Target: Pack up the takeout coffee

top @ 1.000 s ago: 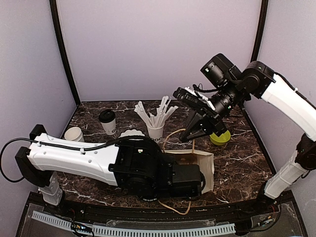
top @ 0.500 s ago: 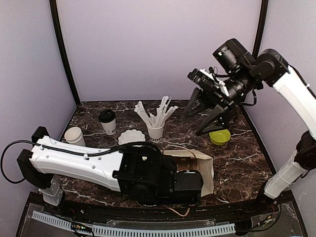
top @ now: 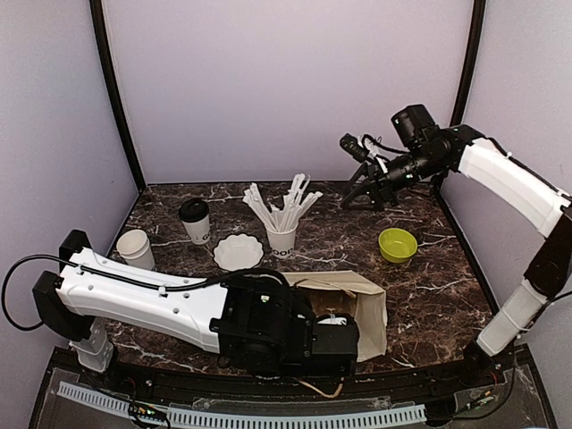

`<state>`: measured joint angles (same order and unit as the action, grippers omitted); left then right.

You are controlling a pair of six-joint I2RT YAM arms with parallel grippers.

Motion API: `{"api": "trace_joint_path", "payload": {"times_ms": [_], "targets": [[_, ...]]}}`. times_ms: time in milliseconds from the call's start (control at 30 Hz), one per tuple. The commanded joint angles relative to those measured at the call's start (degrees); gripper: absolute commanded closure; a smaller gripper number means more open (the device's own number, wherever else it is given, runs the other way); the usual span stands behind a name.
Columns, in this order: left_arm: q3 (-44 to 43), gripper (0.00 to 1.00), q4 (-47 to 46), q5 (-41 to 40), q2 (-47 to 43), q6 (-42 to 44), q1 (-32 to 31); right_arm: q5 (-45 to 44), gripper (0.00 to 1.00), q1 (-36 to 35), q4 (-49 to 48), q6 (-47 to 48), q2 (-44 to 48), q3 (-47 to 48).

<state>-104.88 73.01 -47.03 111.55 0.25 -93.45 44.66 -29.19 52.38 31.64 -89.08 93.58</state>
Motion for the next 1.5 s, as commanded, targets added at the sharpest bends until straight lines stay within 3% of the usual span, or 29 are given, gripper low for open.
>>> {"api": "trace_joint_path", "payload": {"times_ms": [0, 300, 767, 1467], "targets": [[4.2, 0.74, -2.4, -1.3, -4.9, -1.6, -0.3, -3.5, 0.52, 0.4, -6.6, -1.3, -4.9, -2.9], [9.9, 0.73, -6.9, -2.6, -7.7, -1.2, -0.5, -8.5, 0.58, 0.2, -13.2, -4.2, -11.3, -9.9], [17.9, 0.73, -17.7, -2.5, -12.1, 4.6, 0.4, -11.1, 0.59, -2.4, -13.5, -5.6, -18.6, -13.7], [25.6, 0.74, -28.8, 0.3, -15.3, 12.1, 4.7, -6.6, 0.59, -5.5, -12.4, -5.6, -25.0, -13.5]]}}
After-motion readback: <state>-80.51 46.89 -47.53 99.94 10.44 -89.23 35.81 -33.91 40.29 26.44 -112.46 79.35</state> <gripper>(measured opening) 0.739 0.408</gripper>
